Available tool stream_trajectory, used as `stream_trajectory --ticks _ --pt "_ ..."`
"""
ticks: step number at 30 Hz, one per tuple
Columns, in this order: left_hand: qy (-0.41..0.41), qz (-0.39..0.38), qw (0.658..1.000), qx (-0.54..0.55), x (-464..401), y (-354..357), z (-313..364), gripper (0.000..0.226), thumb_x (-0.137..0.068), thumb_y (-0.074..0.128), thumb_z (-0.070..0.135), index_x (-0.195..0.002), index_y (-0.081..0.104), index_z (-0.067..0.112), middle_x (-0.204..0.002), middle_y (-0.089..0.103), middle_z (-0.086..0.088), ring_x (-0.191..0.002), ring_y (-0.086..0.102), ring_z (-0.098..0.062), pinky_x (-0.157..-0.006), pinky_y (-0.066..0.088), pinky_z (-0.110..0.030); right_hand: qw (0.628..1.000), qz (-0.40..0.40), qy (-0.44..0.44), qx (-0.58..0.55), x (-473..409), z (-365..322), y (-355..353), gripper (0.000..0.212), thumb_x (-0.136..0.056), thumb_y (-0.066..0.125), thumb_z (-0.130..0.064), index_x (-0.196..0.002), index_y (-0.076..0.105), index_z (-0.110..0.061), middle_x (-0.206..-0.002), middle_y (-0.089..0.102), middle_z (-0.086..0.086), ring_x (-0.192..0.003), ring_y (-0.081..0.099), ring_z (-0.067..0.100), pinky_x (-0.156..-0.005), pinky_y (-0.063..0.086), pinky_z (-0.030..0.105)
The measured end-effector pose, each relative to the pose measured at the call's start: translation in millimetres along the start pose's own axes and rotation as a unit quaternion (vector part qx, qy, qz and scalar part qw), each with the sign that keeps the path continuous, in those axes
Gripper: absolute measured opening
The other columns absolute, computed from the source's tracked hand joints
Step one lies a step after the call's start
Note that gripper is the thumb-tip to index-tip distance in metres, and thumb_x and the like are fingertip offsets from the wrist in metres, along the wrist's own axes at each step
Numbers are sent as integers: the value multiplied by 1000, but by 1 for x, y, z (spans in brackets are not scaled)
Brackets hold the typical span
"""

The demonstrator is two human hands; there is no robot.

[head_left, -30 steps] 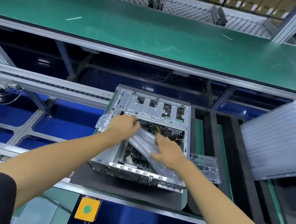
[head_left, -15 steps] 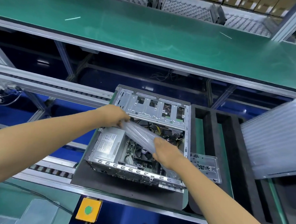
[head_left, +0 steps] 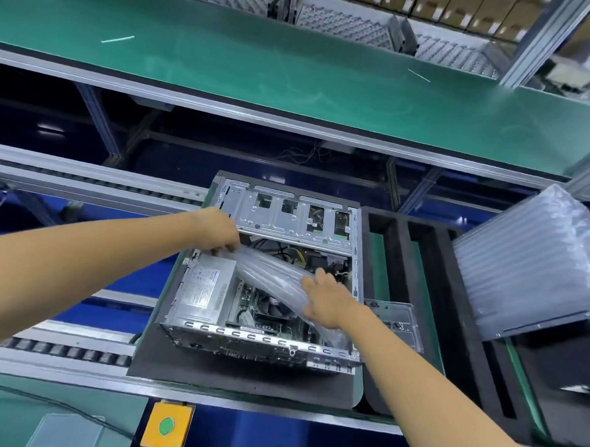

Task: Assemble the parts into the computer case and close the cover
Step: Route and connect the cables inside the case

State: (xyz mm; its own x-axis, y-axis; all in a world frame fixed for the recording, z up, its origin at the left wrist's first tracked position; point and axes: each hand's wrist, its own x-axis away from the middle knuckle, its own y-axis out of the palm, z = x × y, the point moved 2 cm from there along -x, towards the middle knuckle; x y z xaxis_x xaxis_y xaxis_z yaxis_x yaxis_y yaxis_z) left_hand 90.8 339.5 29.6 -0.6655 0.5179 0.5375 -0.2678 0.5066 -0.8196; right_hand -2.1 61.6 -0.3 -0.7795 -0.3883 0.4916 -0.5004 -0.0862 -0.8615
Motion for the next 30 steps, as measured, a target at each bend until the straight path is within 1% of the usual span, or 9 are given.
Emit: stream_trajectory --ticks 3,6,9,12,15,18,22,26,30 --pt "-17 30 997 -69 -4 -2 9 33 -86 56 -2 -105 61 25 -87 65 7 -72 58 -18 -60 49 -32 999 13 30 -5 2 -7 9 31 -94 57 -27 -122 46 -21 -96 62 2 -85 62 28 -59 45 31" --pt "-5 5 998 -69 -10 -3 16 27 -82 51 -7 -91 60 17 -78 56 3 -68 52 -19 -71 56 -36 995 -37 28 -91 1 -16 27 51 -95 63 -26 -140 45 -12 -113 65 8 -105 64 30 -81 55 37" --pt "-1 -46 999 -3 -10 -10 10 21 -86 57 0 -89 64 19 -84 64 2 -78 66 -21 -74 55 -33 980 -121 17 -155 5 -22 33 76 -103 58 -25 -160 12 -9 -134 60 20 -117 62 34 -94 51 37" --pt "-20 -108 993 32 -10 -21 10 27 -88 56 1 -98 68 23 -86 65 6 -78 65 -16 -73 54 -31 929 -186 28 -318 12 -18 21 42 -110 40 -22 -149 23 -19 -118 60 9 -98 60 23 -82 52 35" --pt "-42 -147 988 -7 -17 -31 18 20 -91 61 10 -102 70 24 -91 68 9 -87 66 -18 -82 56 -35 965 -91 29 -246 20 -16 11 6 -109 33 -13 -110 39 -13 -105 63 15 -80 58 25 -62 45 31" --pt "-76 -165 981 -72 -27 -46 30 7 -95 63 19 -99 68 18 -84 59 6 -81 60 -22 -80 54 -34 992 2 5 -128 19 -9 2 21 -107 33 -20 -90 45 -16 -93 61 8 -77 58 24 -68 44 32" --pt "-124 -136 981 -69 -37 -69 44 10 -94 57 19 -99 66 17 -84 63 4 -83 64 -22 -79 56 -35 994 56 -55 -72 18 14 -21 17 -103 45 -28 -92 50 -17 -93 65 7 -83 58 27 -78 51 39" --pt "-126 -159 979 27 -43 -94 66 29 -94 64 44 -116 63 24 -115 68 6 -104 63 -19 -81 47 -33 985 59 -144 -75 19 34 -18 8 -98 53 -28 -95 53 -21 -89 65 1 -81 59 24 -70 47 36" --pt "-113 -146 976 116 -36 -111 102 41 -95 55 61 -108 54 22 -114 65 4 -102 61 -21 -83 46 -36 970 94 -178 -139 19 58 -18 7 -93 57 -27 -92 51 -23 -84 60 -4 -78 56 22 -65 45 36"
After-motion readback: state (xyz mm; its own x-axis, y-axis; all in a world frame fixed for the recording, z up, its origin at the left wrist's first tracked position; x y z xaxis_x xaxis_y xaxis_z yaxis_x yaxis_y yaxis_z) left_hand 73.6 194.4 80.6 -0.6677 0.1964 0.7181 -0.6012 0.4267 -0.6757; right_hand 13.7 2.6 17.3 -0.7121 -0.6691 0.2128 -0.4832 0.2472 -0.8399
